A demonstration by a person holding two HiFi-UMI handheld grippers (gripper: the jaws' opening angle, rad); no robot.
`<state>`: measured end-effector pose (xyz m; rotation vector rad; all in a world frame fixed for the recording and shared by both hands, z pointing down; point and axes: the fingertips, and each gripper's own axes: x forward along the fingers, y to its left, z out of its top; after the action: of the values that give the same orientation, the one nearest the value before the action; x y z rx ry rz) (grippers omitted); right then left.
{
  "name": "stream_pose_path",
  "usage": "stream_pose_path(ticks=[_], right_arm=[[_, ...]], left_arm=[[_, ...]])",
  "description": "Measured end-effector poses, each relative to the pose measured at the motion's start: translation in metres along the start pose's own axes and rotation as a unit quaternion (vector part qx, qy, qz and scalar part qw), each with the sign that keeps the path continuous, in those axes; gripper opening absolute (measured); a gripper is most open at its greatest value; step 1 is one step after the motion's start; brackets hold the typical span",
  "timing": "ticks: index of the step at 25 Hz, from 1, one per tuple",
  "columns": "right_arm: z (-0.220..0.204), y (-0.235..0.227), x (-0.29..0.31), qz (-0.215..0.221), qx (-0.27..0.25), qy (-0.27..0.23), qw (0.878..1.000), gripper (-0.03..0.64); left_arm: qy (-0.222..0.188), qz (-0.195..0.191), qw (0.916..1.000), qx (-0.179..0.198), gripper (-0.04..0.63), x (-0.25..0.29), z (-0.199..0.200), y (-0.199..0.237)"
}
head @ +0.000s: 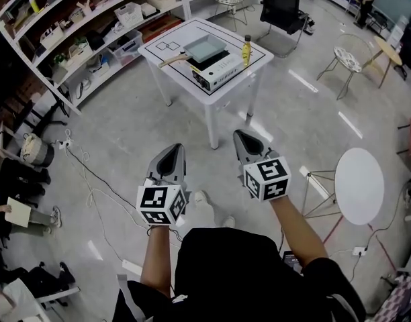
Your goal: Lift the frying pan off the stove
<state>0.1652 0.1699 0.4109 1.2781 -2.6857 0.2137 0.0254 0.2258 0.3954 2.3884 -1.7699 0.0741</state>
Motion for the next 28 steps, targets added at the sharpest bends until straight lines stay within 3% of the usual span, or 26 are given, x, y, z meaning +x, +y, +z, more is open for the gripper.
stream_pose_path(ticks=[12, 28], right_arm=[[0.008, -0.015, 0.039, -0.001, 0.006, -0.006, 1.0, 0.002], [0.039, -0.061, 0.17, -0.012, 0.014, 0.0, 1.0, 0.002]], left_arm=[[0.005, -0.002, 1.0, 0.002, 0.011, 0.036, 0.001, 0.023], [0.007, -0.009, 0.9999, -0.003, 0.011, 0.15, 0.027, 0.108]])
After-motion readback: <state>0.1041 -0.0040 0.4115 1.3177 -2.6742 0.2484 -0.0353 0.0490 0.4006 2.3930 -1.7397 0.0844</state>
